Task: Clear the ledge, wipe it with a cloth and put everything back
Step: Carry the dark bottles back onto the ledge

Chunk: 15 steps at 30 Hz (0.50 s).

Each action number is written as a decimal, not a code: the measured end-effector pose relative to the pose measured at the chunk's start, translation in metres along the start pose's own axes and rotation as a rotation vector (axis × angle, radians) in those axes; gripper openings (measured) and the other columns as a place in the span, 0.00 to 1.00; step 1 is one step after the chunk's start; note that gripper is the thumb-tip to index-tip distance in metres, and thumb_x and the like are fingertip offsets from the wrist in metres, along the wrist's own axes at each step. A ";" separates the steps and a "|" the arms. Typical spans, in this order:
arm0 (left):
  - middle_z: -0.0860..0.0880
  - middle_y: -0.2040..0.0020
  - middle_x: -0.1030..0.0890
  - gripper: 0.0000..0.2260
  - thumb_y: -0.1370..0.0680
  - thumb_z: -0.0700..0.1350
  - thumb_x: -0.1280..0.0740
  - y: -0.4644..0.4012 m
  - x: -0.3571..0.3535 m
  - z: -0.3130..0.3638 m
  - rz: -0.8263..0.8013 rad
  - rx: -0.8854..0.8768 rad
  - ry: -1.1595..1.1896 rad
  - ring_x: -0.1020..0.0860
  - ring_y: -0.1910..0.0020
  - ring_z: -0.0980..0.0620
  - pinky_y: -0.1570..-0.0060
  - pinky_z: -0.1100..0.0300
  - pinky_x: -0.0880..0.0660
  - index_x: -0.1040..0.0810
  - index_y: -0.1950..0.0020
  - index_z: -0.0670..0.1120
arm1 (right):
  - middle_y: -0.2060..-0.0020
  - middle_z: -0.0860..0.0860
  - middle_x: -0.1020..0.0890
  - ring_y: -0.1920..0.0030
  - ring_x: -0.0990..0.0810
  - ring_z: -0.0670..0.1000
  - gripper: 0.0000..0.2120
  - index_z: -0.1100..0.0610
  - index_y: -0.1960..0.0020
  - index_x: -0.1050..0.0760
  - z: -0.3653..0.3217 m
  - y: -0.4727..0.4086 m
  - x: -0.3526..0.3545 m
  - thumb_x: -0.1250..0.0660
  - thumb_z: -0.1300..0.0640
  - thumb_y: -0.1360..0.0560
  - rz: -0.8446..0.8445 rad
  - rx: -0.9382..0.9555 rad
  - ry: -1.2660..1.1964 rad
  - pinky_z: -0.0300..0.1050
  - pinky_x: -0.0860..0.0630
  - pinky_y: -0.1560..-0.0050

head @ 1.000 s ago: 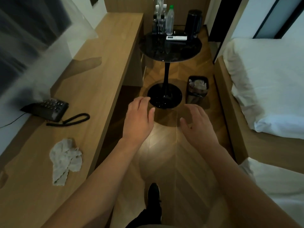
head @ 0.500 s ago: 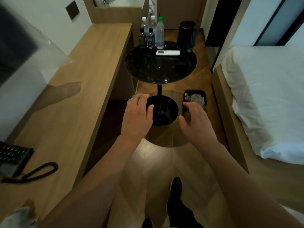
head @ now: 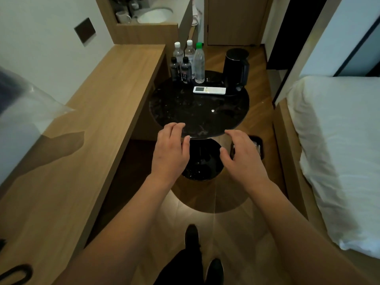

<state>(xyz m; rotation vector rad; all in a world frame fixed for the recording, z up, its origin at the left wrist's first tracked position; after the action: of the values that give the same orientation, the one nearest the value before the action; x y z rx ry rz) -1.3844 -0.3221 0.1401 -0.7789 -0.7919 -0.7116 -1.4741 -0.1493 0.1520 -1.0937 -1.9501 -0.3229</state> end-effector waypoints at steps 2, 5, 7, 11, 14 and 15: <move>0.48 0.31 0.28 0.18 0.16 0.49 0.39 -0.022 -0.009 -0.007 0.002 0.001 -0.013 0.30 0.33 0.52 0.34 0.60 0.31 0.29 0.27 0.46 | 0.31 0.52 0.28 0.29 0.32 0.48 0.23 0.58 0.27 0.33 0.005 -0.023 -0.006 0.35 0.56 0.20 -0.004 0.002 -0.006 0.37 0.42 0.29; 0.47 0.31 0.28 0.18 0.16 0.48 0.39 -0.059 -0.023 -0.025 -0.003 0.016 -0.015 0.30 0.33 0.51 0.35 0.61 0.33 0.29 0.27 0.45 | 0.30 0.51 0.28 0.28 0.33 0.48 0.23 0.57 0.27 0.33 0.009 -0.062 -0.019 0.35 0.56 0.20 -0.027 -0.007 -0.005 0.37 0.43 0.29; 0.47 0.31 0.28 0.18 0.16 0.49 0.39 -0.087 -0.033 -0.038 -0.002 0.027 -0.012 0.30 0.33 0.51 0.35 0.61 0.32 0.29 0.27 0.45 | 0.30 0.51 0.29 0.28 0.34 0.48 0.23 0.56 0.26 0.34 0.011 -0.095 -0.029 0.35 0.55 0.20 -0.038 -0.008 0.005 0.37 0.44 0.29; 0.48 0.31 0.28 0.18 0.16 0.49 0.40 -0.147 -0.049 -0.065 -0.018 0.032 -0.006 0.29 0.33 0.51 0.37 0.63 0.34 0.29 0.27 0.45 | 0.30 0.50 0.29 0.28 0.34 0.48 0.24 0.56 0.26 0.34 0.009 -0.166 -0.051 0.35 0.55 0.20 -0.051 -0.016 0.011 0.39 0.41 0.28; 0.47 0.32 0.27 0.18 0.16 0.48 0.39 -0.190 -0.056 -0.085 -0.029 0.048 0.000 0.29 0.34 0.51 0.37 0.62 0.33 0.28 0.28 0.45 | 0.31 0.50 0.29 0.29 0.32 0.48 0.23 0.55 0.26 0.33 0.006 -0.212 -0.064 0.35 0.55 0.21 -0.058 -0.022 0.015 0.42 0.38 0.28; 0.48 0.32 0.27 0.18 0.16 0.48 0.39 -0.202 -0.058 -0.090 -0.031 0.044 -0.001 0.29 0.34 0.51 0.36 0.62 0.32 0.28 0.28 0.45 | 0.30 0.50 0.29 0.29 0.33 0.48 0.23 0.55 0.26 0.33 0.006 -0.225 -0.068 0.35 0.55 0.21 -0.058 -0.029 0.014 0.42 0.38 0.28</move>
<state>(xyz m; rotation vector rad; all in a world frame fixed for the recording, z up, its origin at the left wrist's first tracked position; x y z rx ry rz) -1.5431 -0.4854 0.1168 -0.7284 -0.8197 -0.7191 -1.6384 -0.3162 0.1344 -1.0521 -1.9724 -0.3901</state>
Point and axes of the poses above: each hand's wrist, its own y-axis away from the middle knuckle, its own x-axis out of the back of the hand, z = x × y, the point moved 2 cm from there along -y, towards the middle knuckle
